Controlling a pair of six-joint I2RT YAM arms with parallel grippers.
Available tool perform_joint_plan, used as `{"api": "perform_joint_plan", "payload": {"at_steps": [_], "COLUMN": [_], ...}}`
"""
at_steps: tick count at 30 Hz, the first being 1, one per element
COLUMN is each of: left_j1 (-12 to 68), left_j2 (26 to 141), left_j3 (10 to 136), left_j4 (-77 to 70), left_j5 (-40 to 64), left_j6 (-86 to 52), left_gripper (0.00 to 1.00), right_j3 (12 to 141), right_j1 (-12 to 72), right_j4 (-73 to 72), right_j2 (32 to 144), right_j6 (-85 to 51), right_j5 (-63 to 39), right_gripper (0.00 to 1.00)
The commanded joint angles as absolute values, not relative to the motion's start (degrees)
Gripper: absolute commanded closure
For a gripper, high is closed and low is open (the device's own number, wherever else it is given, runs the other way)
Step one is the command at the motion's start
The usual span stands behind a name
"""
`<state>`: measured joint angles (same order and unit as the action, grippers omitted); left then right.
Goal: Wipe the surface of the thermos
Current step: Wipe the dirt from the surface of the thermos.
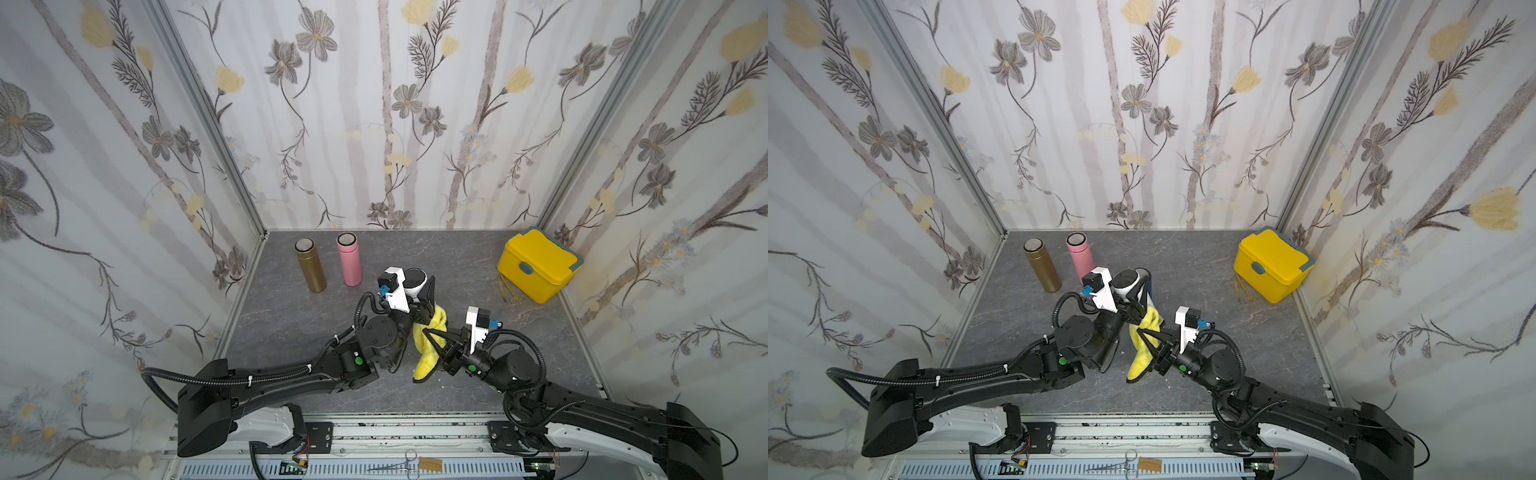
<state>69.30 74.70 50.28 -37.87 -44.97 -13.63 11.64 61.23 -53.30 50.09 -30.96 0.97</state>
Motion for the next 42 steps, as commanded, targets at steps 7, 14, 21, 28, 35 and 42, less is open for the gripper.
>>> {"api": "perform_joint_plan", "payload": {"at_steps": [7, 14, 21, 28, 35, 42], "left_j1": [71.2, 71.3, 71.2, 71.5, 72.0, 72.0], "left_j2": [85.8, 91.3, 96.9, 104.5, 110.8, 109.5], "left_j3": [73.1, 83.8, 93.9, 106.7, 116.8, 117.9], "left_j4": [5.7, 28.9, 51.7, 71.7, 79.1, 79.1], "left_j5": [-68.0, -69.5, -71.3, -69.2, -68.5, -69.4], "left_j6": [-48.8, -71.4, -91.0, -105.0, -108.0, -107.5], "left_gripper": [1.0, 1.0, 1.0, 1.0, 1.0, 1.0], "right_j3": [11.0, 16.0, 6.6, 8.4, 16.4, 7.0], "right_j1": [62.9, 63.0, 63.5, 65.4, 66.1, 66.2], "right_j4": [-57.6, -56.0, -62.0, -58.4, -63.5, -69.8], "right_j2": [53.1, 51.3, 52.9, 48.5, 57.7, 58.8], "right_j6": [-30.5, -30.5, -34.1, -31.2, -30.3, -32.5], "right_j5": [6.8, 15.8, 21.8, 25.8, 25.9, 32.1], "right_gripper": [1.0, 1.0, 1.0, 1.0, 1.0, 1.0]}}
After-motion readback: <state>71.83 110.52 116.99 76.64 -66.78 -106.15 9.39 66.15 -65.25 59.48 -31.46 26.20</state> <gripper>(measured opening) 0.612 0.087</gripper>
